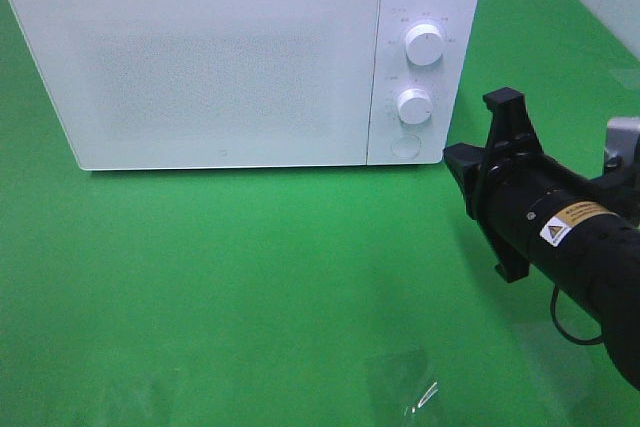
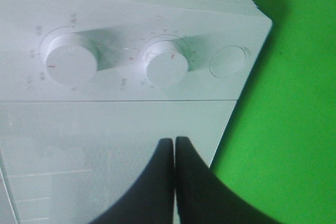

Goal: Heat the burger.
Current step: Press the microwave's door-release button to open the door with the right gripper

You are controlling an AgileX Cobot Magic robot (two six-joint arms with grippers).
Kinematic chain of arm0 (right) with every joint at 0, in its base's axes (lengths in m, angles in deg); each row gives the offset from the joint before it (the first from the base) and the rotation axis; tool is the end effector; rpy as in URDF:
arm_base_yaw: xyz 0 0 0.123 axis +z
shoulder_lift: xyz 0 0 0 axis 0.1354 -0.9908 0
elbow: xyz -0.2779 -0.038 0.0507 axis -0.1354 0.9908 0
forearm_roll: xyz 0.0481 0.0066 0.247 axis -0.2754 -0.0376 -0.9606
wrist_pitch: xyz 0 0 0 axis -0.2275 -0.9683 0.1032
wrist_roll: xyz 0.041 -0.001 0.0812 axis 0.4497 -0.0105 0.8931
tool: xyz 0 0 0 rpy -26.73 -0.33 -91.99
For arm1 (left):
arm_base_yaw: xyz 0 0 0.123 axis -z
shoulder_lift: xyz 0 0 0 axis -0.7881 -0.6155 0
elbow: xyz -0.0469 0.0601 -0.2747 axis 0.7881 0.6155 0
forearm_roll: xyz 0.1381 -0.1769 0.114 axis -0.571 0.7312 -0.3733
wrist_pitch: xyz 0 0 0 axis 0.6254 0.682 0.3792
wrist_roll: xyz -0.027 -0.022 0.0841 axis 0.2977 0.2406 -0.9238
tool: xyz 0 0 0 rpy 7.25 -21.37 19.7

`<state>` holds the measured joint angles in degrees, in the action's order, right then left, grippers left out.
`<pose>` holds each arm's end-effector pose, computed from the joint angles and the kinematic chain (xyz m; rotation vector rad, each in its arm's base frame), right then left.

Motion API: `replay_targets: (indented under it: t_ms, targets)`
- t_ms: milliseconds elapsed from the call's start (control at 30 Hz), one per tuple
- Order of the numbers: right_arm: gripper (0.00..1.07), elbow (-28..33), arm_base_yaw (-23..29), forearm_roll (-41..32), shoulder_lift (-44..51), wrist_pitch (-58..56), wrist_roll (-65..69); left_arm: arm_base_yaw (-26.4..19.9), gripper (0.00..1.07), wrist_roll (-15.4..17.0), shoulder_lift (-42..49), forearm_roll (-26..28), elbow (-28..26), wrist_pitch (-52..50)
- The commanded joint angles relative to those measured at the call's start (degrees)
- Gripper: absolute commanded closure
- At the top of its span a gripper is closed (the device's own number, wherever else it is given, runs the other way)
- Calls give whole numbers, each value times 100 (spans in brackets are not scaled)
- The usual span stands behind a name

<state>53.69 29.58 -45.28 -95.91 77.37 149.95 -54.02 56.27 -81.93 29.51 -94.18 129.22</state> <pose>0.2152 0.1226 0.1424 0.9944 1.6340 1.1607 -0.0055 -0.0076 0.2798 0.1084 2.0109 -0.0012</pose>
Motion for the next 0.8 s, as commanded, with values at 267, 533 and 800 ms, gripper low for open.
replay_targets:
  t_ms: [267,533,800]
  targets:
    - [107,-940,-6,183,-625,-963,1707,-17,13,-6,97,11,-17,-29]
    - [107,-1495,-23,52,-1209,-1175,1702,-17,13,-6,97,11,-17,-29]
    - [107,-2017,-573,338,-1616,-1415,1392,-17,13,-6,97,11,-17,-29]
